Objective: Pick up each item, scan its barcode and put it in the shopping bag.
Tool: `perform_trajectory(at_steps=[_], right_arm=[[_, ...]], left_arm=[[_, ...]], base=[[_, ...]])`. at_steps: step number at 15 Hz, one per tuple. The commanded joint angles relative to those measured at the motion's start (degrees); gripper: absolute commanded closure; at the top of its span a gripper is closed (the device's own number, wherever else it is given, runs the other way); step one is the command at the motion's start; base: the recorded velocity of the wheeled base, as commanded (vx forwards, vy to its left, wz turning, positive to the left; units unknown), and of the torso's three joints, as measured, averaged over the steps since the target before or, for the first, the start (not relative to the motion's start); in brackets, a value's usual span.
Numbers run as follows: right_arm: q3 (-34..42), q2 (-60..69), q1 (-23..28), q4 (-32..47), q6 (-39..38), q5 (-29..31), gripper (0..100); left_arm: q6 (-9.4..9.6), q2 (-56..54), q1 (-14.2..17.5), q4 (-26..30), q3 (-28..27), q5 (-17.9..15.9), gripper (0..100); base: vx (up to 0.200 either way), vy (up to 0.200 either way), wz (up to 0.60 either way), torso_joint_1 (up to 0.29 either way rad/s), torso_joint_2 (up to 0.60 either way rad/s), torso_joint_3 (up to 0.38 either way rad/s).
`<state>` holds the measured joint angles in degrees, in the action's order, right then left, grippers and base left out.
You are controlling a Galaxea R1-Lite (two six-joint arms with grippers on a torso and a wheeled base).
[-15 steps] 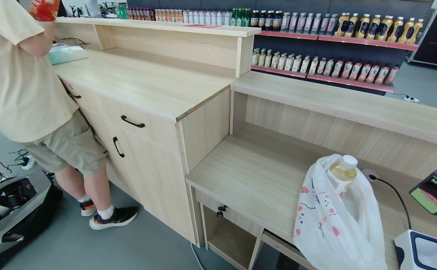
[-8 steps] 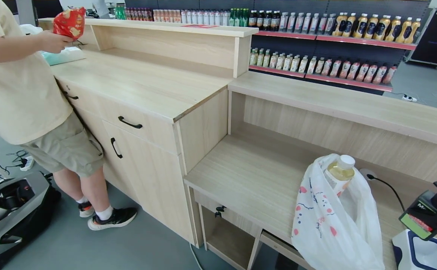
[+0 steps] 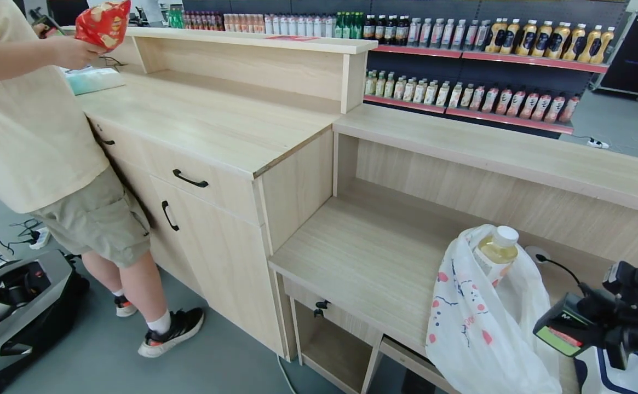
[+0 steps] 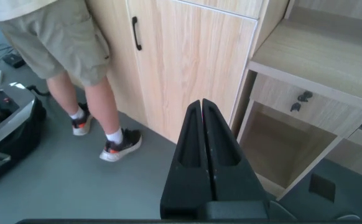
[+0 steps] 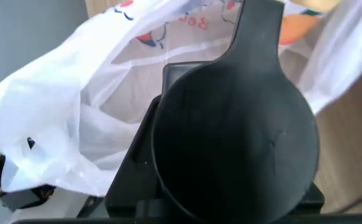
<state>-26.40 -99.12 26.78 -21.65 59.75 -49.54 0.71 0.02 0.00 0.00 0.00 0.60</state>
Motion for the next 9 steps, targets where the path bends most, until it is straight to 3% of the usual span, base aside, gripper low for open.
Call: perform_trajectory(at_steps=[1,4,9], right_arm=[[-1.10,-7.14,-3.14,-3.22,0.11,-2.58,100],[-1.19,-13.11,-5.25,-9.37,0.11,-3.37,100],[-3.30,-18.83,-6.48,-11.31,0.11,-3.63,100]], left_arm=[[0.00,-0.02,0.00,0.00,0.00,0.02,100],[0.00,-0.02,0.00,0.00,0.00,0.02,100],[0.00,-0.02,0.00,0.00,0.00,0.02,100]], base=[[0.000,0.000,0.00,0.000,0.00,0.000],[0.000,0.000,0.00,0.000,0.00,0.000],[0.000,0.000,0.00,0.000,0.00,0.000]])
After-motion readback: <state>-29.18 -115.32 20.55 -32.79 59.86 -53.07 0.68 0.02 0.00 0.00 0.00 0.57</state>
